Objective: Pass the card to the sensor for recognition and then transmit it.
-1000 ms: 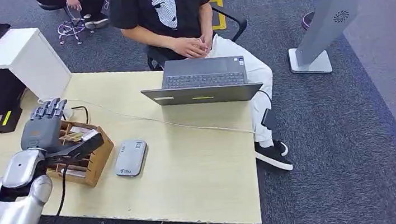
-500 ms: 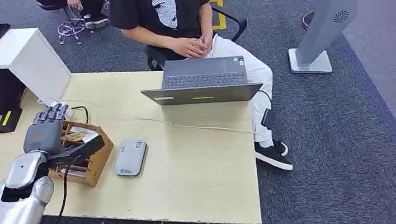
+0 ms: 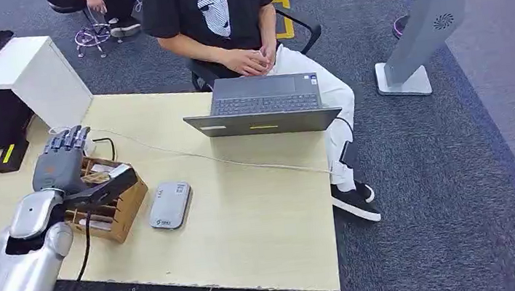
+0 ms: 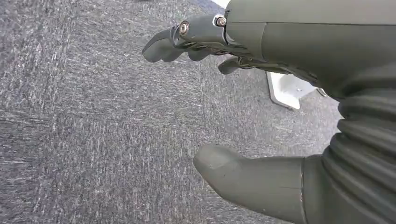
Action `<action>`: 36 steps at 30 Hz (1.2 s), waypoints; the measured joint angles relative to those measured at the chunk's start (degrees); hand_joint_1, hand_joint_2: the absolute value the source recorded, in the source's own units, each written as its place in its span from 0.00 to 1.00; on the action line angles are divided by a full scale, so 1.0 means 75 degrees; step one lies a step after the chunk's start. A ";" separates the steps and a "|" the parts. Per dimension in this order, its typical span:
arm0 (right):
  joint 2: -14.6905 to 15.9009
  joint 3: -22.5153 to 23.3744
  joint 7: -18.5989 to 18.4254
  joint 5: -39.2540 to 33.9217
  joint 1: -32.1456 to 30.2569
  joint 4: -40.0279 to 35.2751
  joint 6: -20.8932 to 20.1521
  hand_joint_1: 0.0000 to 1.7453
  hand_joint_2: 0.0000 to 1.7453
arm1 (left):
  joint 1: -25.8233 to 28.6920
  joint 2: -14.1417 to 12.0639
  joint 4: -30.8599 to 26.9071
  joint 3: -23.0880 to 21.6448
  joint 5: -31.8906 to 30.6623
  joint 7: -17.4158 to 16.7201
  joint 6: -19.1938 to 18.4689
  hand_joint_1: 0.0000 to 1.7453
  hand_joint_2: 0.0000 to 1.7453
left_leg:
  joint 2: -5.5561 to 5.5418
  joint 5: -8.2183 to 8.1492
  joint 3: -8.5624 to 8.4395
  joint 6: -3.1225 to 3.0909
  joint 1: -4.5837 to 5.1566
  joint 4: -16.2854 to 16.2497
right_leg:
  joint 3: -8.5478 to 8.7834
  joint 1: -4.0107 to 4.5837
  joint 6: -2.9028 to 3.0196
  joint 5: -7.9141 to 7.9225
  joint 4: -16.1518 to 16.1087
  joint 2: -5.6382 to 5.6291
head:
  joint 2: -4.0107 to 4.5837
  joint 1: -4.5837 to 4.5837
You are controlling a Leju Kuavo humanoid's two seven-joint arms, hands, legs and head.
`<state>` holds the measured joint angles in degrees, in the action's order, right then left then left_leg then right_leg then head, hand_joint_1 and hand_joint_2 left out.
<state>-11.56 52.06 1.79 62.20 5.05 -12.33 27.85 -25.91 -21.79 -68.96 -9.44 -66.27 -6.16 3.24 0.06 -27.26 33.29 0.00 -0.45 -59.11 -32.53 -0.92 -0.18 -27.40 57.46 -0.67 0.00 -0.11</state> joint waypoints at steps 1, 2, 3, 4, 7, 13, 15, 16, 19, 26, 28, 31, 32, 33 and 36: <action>0.0000 0.0003 0.0000 0.0000 0.0003 0.0000 0.0000 0.00 1.00 | -0.0020 0.0026 0.0000 0.0000 0.0000 0.0014 0.0061 0.00 1.00 | -0.0001 0.0000 0.0000 0.0000 0.0000 0.0000 | 0.0000 0.0000 0.0000 0.0000 0.0000 0.0000 | 0.0000 0.0000; -0.0003 0.0003 0.0000 0.0000 0.0005 0.0000 0.0000 0.00 1.00 | -0.0035 0.0044 0.0000 0.0000 -0.0006 0.0017 0.0073 0.00 1.00 | 0.0000 0.0000 0.0000 0.0000 0.0000 0.0000 | 0.0000 0.0000 0.0000 0.0000 0.0000 0.0000 | 0.0000 -0.0003; -0.0003 0.0003 0.0000 0.0000 0.0005 0.0000 0.0000 0.00 1.00 | -0.0044 0.0058 0.0000 0.0000 -0.0012 0.0017 0.0081 0.00 1.00 | 0.0000 0.0000 0.0000 0.0000 0.0000 0.0000 | 0.0000 0.0000 0.0000 0.0000 0.0000 -0.0001 | 0.0000 0.0000; -0.0003 0.0003 0.0000 0.0000 0.0002 0.0000 0.0000 0.00 1.00 | -0.0047 0.0073 0.0000 0.0000 -0.0015 0.0023 0.0090 0.00 1.00 | 0.0000 0.0000 0.0000 0.0000 0.0000 0.0000 | 0.0000 0.0000 0.0000 0.0000 0.0000 -0.0001 | 0.0000 0.0000; -0.0003 0.0012 0.0000 0.0000 0.0000 0.0000 0.0000 0.00 1.00 | -0.0055 0.0114 0.0000 0.0000 -0.0023 0.0026 0.0111 0.00 1.00 | 0.0000 0.0000 0.0000 0.0000 0.0000 0.0000 | -0.0001 0.0000 0.0000 0.0000 0.0000 -0.0001 | 0.0000 0.0000; -0.0003 0.0044 -0.0003 0.0003 -0.0006 0.0003 0.0000 0.00 1.00 | -0.0064 0.0157 0.0000 -0.0003 -0.0023 0.0029 0.0113 0.00 1.00 | 0.0000 0.0000 0.0000 0.0000 0.0000 0.0000 | 0.0000 0.0000 0.0000 0.0000 0.0000 -0.0001 | 0.0000 -0.0003; -0.0003 0.0047 -0.0003 0.0006 -0.0009 0.0003 0.0000 0.00 1.00 | -0.0065 0.0157 0.0000 -0.0003 -0.0017 0.0029 0.0096 0.00 1.00 | 0.0000 0.0000 0.0000 0.0000 0.0000 0.0000 | 0.0000 0.0000 0.0000 0.0000 0.0000 -0.0001 | 0.0000 0.0000; -0.0003 0.0050 -0.0006 0.0009 -0.0013 0.0003 0.0000 0.00 1.00 | -0.0065 0.0157 0.0000 -0.0003 -0.0009 0.0032 0.0075 0.00 1.00 | 0.0000 0.0000 0.0000 0.0000 0.0000 0.0000 | 0.0000 0.0000 0.0000 0.0000 0.0000 -0.0001 | 0.0000 0.0000; -0.0003 0.0050 -0.0006 0.0009 -0.0016 0.0003 0.0000 0.00 1.00 | -0.0065 0.0157 0.0000 -0.0003 0.0000 0.0038 0.0046 0.23 1.00 | 0.0000 0.0000 0.0000 0.0000 0.0000 0.0000 | 0.0000 0.0000 0.0000 0.0000 0.0000 -0.0001 | 0.0000 0.0000; -0.0003 0.0050 -0.0050 0.0047 -0.0016 0.0003 -0.0006 0.00 1.00 | -0.0066 0.0117 0.0037 -0.0015 0.0215 0.0052 -0.0312 1.00 1.00 | 0.0001 0.0000 0.0000 0.0000 0.0000 0.0000 | -0.0001 0.0000 0.0000 0.0000 0.0000 -0.0001 | 0.0000 0.0000; -0.0003 0.0050 -0.0052 0.0047 -0.0018 0.0003 -0.0006 0.00 1.00 | -0.0069 0.0108 0.0058 -0.0026 0.0291 0.0052 -0.0376 1.00 1.00 | 0.0000 0.0000 0.0000 0.0000 0.0000 0.0000 | -0.0001 0.0000 0.0000 0.0000 0.0000 -0.0001 | 0.0003 0.0000; -0.0003 0.0050 -0.0055 0.0047 -0.0019 0.0003 -0.0012 0.00 1.00 | -0.0069 0.0081 0.0067 -0.0087 0.0379 0.0052 -0.0391 1.00 1.00 | 0.0000 0.0000 0.0000 0.0000 0.0000 0.0000 | -0.0001 0.0000 0.0000 0.0000 0.0000 -0.0001 | 0.0000 -0.0003; -0.0003 0.0050 -0.0055 0.0047 -0.0020 0.0003 -0.0015 0.00 1.00 | -0.0069 0.0081 0.0067 -0.0102 0.0420 0.0067 -0.0391 1.00 1.00 | 0.0000 0.0000 0.0000 0.0000 0.0000 0.0000 | -0.0001 0.0000 0.0000 0.0000 0.0000 -0.0001 | 0.0000 0.0000; -0.0003 0.0050 -0.0058 0.0047 -0.0019 0.0003 -0.0015 0.00 1.00 | -0.0069 0.0079 0.0067 -0.0114 0.0452 0.0087 -0.0394 1.00 1.00 | 0.0000 0.0000 0.0000 0.0000 0.0000 0.0000 | -0.0001 0.0000 0.0000 0.0000 0.0000 -0.0001 | 0.0000 0.0000; -0.0003 0.0052 -0.0061 0.0047 -0.0023 0.0003 -0.0017 0.00 1.00 | -0.0078 0.0076 0.0067 -0.0128 0.0519 0.0096 -0.0402 1.00 1.00 | 0.0000 0.0000 0.0000 0.0000 0.0000 0.0000 | -0.0001 0.0000 0.0000 0.0000 0.0000 -0.0001 | 0.0000 0.0000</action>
<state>-11.58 52.46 1.33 62.55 4.88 -12.31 27.71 -26.50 -21.22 -68.46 -10.40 -62.38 -5.44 0.22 0.06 -27.26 33.29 0.00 -0.45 -59.10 -32.53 -0.92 -0.18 -27.40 57.47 -0.68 0.00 -0.11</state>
